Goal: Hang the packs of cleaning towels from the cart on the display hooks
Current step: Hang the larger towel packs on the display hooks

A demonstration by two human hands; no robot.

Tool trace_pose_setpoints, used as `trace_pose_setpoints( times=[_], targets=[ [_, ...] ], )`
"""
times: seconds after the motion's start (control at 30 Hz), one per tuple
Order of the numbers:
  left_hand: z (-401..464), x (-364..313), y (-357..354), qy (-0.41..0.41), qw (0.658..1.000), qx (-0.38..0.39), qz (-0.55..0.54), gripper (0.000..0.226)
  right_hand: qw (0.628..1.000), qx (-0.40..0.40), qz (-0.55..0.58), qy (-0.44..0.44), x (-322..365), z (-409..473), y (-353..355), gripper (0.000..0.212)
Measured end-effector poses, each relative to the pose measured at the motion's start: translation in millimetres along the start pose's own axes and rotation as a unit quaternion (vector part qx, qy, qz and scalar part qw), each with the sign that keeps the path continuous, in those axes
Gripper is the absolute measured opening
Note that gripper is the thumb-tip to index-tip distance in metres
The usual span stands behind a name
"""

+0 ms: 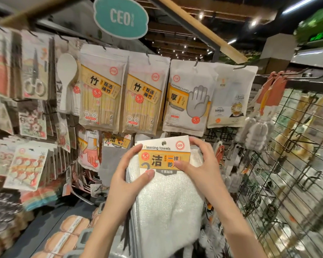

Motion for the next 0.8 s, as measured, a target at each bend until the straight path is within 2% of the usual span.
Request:
trace_pose_setpoints(
  times=[0.1,0.27,0.43,0.57,0.8],
  targets=[
    [3.0,-10.6,-2.0,-0.012,1.0,0.003,-0.01,0.075,0.999,-0.017,0.029,0.009,5.4,0.7,5.4,0.05],
    [7.7,-16.6,-7.5,-0.01,1.0,0.015,-0.002,0.054,0.998,-0.032,0.063,0.006,6.1,5.3,17.2,0.039],
    [15.2,-23.5,-15.5,-0.006,0.999,0.03,0.016,0.048,0.995,-0.045,0.085,0.022,3.6,13.1,28.7,0.039],
    [23.1,-27.8,-12.6,0.001,0.999,0.03,0.011,0.046,0.993,-0.026,0.113,0.034,6.6,18.8,34.1,0.04],
    [34.1,-36.2,-16.4,-0.035,0.997,0.062,0.0,0.026,0.979,-0.042,0.201,0.002,2.1,29.5,45.0,0.035]
  ],
)
Point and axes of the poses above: each hand's wrist, its own z-axis towards the middle knuckle, its own y-axis out of the back of the hand, x = y × z, the point moved 3 cm from there along z, towards the middle knuckle, and after that the axes turned 3 degrees about y, right-handed, at the moved point
